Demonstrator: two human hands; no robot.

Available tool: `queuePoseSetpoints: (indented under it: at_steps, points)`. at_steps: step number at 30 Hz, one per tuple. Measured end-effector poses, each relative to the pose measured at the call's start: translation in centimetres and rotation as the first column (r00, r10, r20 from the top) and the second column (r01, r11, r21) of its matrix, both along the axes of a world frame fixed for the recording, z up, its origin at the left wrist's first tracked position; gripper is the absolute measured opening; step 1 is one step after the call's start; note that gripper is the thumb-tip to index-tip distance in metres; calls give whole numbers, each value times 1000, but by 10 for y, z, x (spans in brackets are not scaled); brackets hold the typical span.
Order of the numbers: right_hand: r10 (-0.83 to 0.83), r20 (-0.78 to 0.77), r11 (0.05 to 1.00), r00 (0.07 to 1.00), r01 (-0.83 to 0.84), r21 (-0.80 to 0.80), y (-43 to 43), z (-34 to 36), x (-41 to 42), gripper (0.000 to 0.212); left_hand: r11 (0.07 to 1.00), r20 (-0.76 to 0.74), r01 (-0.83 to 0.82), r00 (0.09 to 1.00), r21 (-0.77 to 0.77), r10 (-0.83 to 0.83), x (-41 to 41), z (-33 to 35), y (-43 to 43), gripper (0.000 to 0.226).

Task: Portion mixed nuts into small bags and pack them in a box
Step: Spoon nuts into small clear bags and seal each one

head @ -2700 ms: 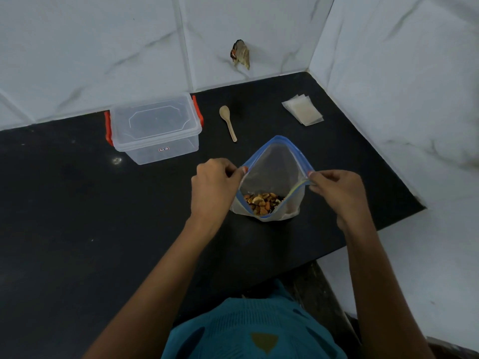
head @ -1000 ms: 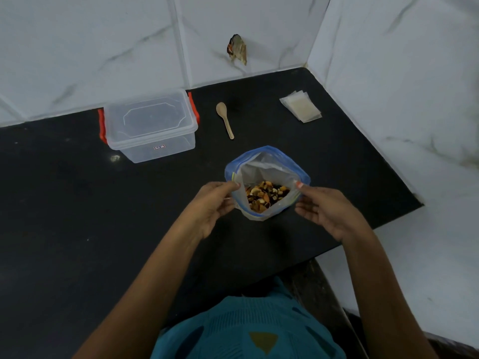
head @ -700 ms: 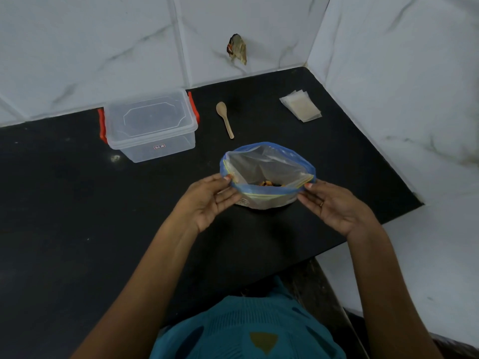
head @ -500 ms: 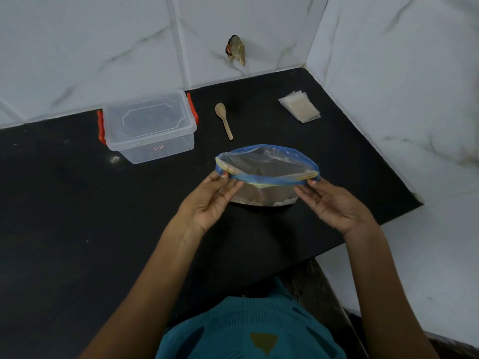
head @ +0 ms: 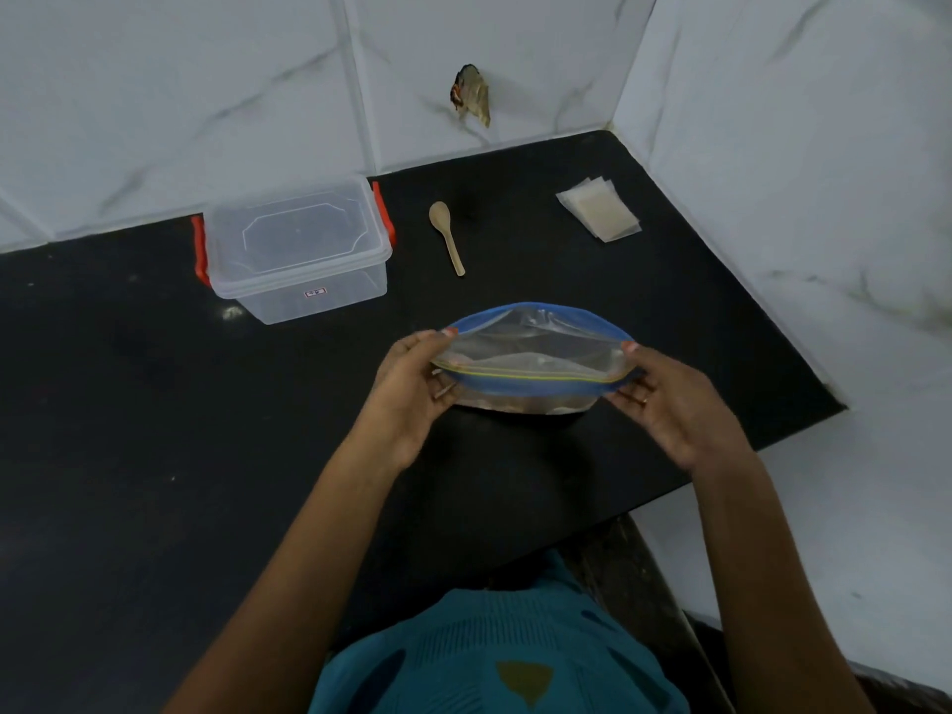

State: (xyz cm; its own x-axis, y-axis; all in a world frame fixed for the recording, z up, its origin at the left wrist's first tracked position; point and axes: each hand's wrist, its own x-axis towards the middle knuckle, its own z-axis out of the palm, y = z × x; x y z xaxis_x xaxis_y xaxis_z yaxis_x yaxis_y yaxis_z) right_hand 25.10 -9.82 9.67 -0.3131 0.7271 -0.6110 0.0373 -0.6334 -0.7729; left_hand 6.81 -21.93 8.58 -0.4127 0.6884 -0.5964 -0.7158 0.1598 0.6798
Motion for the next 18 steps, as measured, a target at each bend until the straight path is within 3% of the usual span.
queuePoseSetpoints:
  at_steps: [2, 5, 6, 7, 9, 10, 12, 15, 18]
  points:
    - [77, 262, 977, 962, -125, 173, 2, 3, 5, 13, 986, -186, 100, 975, -133, -124, -3, 2, 0, 17]
    - [70, 579, 878, 812, -325, 350, 6, 6, 7, 21, 938, -420, 164, 861, -304, -286, -10, 7, 0, 20]
    - [45, 631, 838, 774, -373, 398, 8, 7, 5, 26, 914, -520, 184, 774, -363, -362, -12, 8, 0, 22]
    - [31, 648, 800, 761, -407, 440, 9, 9, 3, 29, 875, -628, 190, 630, -445, -456, -12, 8, 1, 25]
    - [75, 626, 740, 776, -464, 487, 12, 15, -5, 28, 815, -762, 70, 317, -575, -564, -14, 9, 3, 35]
    - [116, 620, 717, 776, -497, 488, 14, 17, -10, 24, 820, -796, 13, 229, -572, -560, -14, 11, 7, 39]
    - [179, 628, 680, 758, -556, 478, 15, 21, -18, 14, 861, -846, 81, 158, -502, -509, -17, 12, 22, 43]
    - [237, 624, 661, 745, -594, 458, 17, 23, -26, 7, 768, -797, 362, 101, -528, -595, -18, 16, 44, 34]
    - [318, 625, 626, 713, -653, 427, 17, 23, -25, 13, 756, -804, 416, 91, -505, -587, -16, 16, 55, 25]
